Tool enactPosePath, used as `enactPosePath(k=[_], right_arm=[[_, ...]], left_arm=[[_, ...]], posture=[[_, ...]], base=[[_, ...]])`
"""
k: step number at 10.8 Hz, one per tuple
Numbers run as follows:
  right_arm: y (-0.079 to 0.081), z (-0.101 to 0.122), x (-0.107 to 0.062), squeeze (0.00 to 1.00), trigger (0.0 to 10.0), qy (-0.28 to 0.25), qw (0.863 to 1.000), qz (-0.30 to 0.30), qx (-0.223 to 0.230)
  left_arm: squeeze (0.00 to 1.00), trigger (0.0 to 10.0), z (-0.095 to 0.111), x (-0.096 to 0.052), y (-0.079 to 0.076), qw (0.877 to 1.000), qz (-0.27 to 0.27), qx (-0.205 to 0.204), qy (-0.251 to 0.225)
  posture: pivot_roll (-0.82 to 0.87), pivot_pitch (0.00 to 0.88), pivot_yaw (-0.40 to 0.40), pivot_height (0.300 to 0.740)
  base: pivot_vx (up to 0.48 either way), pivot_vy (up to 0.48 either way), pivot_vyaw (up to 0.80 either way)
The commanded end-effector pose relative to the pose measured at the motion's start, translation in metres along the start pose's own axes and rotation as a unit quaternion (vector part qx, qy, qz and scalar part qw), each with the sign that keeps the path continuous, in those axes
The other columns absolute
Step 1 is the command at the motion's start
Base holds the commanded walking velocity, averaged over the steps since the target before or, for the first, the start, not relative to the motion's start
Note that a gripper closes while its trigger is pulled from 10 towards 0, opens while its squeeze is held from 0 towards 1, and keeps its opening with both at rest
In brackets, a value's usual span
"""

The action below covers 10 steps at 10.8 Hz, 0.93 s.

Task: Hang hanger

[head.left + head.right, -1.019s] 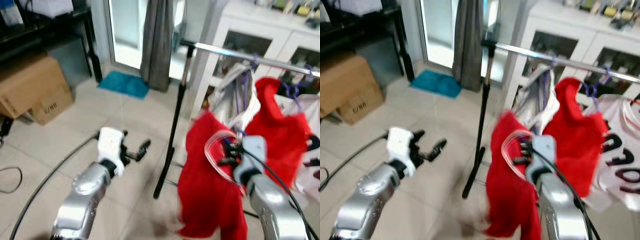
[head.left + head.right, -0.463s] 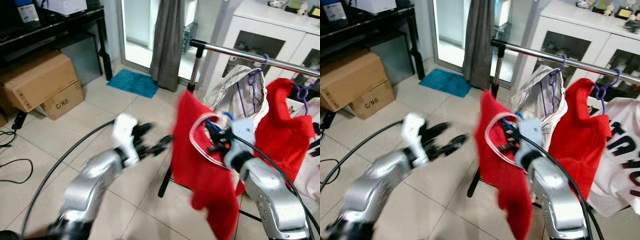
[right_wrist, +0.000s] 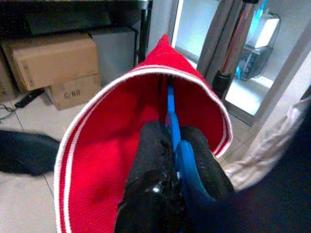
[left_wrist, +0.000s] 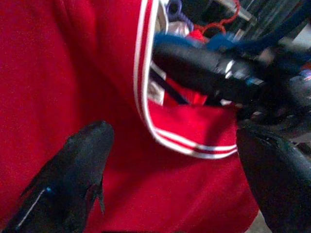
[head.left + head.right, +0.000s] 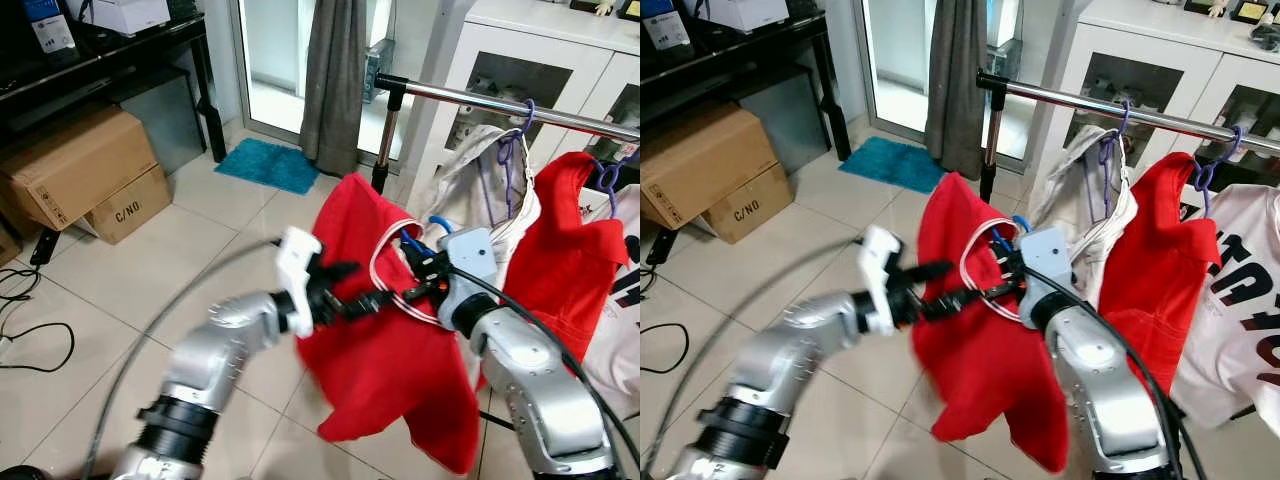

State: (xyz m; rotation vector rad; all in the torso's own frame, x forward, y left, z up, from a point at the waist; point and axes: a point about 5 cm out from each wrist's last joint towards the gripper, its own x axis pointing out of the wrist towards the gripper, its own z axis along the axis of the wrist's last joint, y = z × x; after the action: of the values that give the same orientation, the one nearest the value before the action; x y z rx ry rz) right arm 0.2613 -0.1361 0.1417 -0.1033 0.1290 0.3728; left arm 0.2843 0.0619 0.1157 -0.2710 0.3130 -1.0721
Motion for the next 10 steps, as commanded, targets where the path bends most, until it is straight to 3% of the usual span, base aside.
enactPosePath(k=[1, 2, 4, 5, 7, 10], right_arm=[[0.006, 0.014, 0.000, 0.00, 10.0, -0.029, 0.999, 0.005, -0.015], [0.007, 0.017, -0.002, 0.00, 10.0, -0.033, 0.999, 0.012, -0.019], [0.008, 0.022, -0.003, 0.00, 10.0, -0.037, 0.999, 0.020, -0.031], [0.008, 0.023, -0.001, 0.00, 10.0, -0.036, 0.999, 0.022, -0.032], [0.007, 0.027, 0.003, 0.00, 10.0, -0.036, 0.998, 0.030, -0.050], [0.002, 0.025, 0.006, 0.00, 10.0, -0.034, 0.998, 0.014, -0.056]], left_arm=[[0.00, 3.5, 0.003, 0.004, 0.008, 1.000, 0.016, 0.013, 0.008], [0.00, 0.0, 0.003, 0.008, 0.014, 0.999, 0.032, 0.019, 0.000], [0.00, 0.0, 0.009, 0.009, 0.024, 0.997, 0.058, 0.002, -0.048], [0.00, 0.0, 0.012, 0.013, 0.025, 0.997, 0.043, -0.010, -0.067], [0.00, 0.0, 0.009, 0.022, 0.023, 0.999, -0.005, -0.005, -0.054], [0.00, 0.0, 0.011, 0.023, 0.025, 0.998, -0.003, 0.011, -0.062]], posture=[[-0.19, 0.000, -0.004, 0.740], [-0.19, 0.000, -0.005, 0.740], [-0.19, 0.000, -0.012, 0.740], [-0.18, 0.000, -0.030, 0.740], [-0.19, 0.000, -0.024, 0.740], [-0.18, 0.000, -0.015, 0.740]], base=[[0.000, 0.000, 0.00], [0.000, 0.000, 0.00], [0.000, 0.000, 0.00], [0.000, 0.000, 0.00], [0.000, 0.000, 0.00], [0.000, 0.000, 0.00]])
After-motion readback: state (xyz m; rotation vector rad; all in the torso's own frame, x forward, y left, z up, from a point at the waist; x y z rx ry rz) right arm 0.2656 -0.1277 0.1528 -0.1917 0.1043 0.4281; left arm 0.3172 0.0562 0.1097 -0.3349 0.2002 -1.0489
